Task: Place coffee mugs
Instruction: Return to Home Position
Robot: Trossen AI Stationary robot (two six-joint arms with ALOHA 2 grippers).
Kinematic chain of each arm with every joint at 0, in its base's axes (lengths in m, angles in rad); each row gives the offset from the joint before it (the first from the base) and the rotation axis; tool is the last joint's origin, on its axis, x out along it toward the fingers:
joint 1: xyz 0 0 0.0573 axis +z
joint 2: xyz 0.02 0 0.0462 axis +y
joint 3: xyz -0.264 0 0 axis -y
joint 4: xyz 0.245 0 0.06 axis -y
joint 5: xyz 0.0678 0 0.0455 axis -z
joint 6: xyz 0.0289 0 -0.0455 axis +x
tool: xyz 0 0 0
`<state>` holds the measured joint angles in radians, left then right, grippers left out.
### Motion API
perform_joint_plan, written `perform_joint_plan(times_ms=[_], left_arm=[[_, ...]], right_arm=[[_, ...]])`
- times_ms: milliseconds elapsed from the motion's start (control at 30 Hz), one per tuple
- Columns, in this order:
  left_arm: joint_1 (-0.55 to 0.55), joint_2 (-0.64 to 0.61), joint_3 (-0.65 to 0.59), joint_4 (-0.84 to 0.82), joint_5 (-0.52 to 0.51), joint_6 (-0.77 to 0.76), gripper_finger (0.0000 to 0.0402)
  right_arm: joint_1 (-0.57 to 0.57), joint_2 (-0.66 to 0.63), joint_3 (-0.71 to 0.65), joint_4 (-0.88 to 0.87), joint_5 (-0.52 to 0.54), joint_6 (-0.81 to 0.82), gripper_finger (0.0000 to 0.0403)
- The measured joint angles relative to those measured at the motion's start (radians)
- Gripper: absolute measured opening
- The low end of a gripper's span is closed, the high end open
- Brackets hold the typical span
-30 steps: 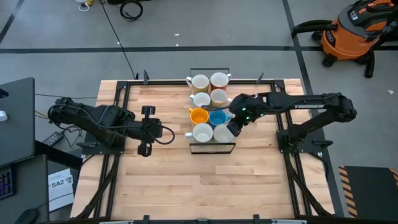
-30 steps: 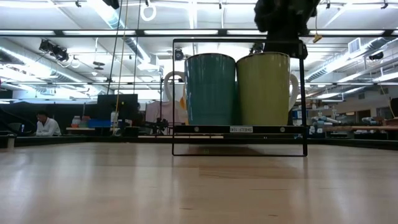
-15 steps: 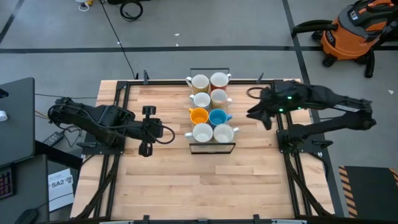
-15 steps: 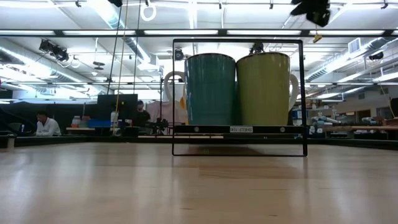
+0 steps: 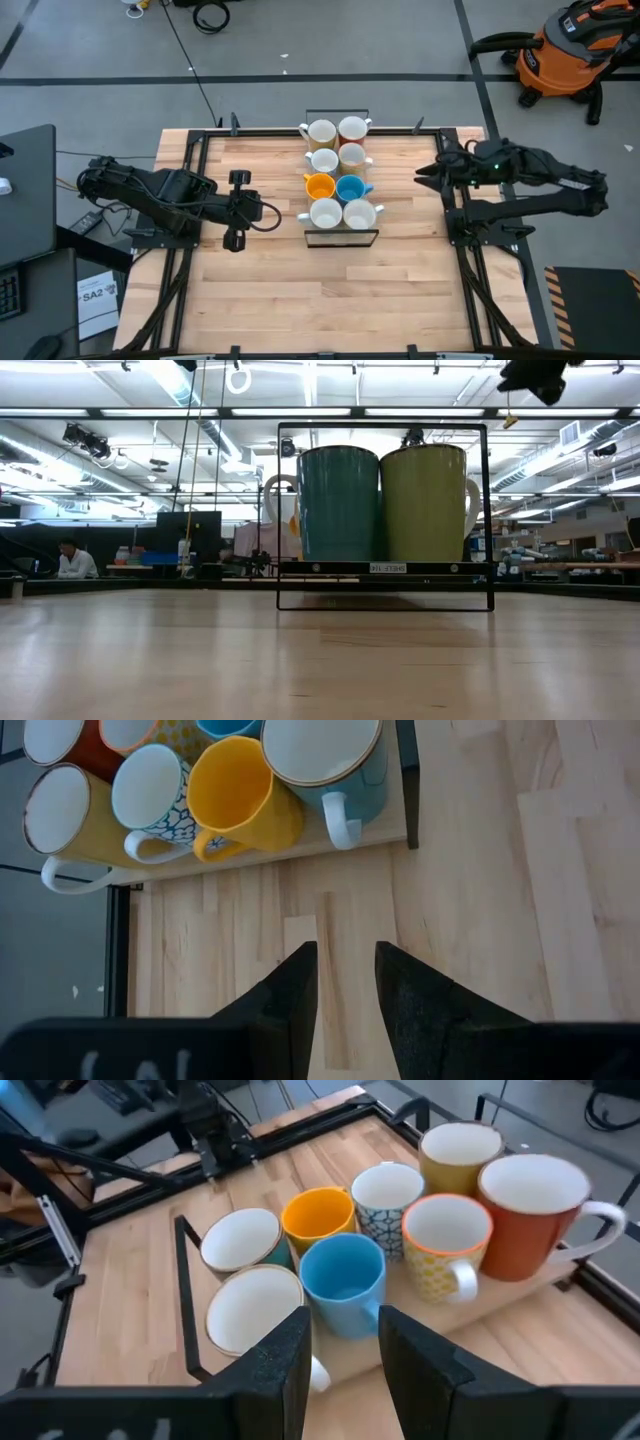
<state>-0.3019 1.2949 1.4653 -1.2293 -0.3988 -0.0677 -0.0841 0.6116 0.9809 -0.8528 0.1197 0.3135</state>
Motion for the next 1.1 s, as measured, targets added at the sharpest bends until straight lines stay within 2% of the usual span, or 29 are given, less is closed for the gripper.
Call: perform_joint_plan(times_ms=[200,400,800,933,1100], left_arm=[[0.000,0.000,0.000,0.000,0.000,0.000,0.0110],[0.000,0.000,0.000,0.006,0.000,0.000,0.0110],[0.000,0.000,0.000,0.008,0.000,0.000,0.0110],[0.002,0.000,0.000,0.013,0.000,0.000,0.0110],[0.003,0.000,0.000,0.039,0.000,0.000,0.0110]], right_arm=[[0.000,-0.154,-0.224,0.187,-0.017,0.024,0.0125],[0.000,-0.305,-0.369,0.285,-0.029,0.057,0.0126],[0.000,-0.598,-0.479,0.370,-0.034,-0.019,0.0126],[0.000,-0.606,-0.486,0.373,-0.035,-0.043,0.0126],[0.000,-0.604,-0.539,0.475,-0.035,-0.109,0.0126]])
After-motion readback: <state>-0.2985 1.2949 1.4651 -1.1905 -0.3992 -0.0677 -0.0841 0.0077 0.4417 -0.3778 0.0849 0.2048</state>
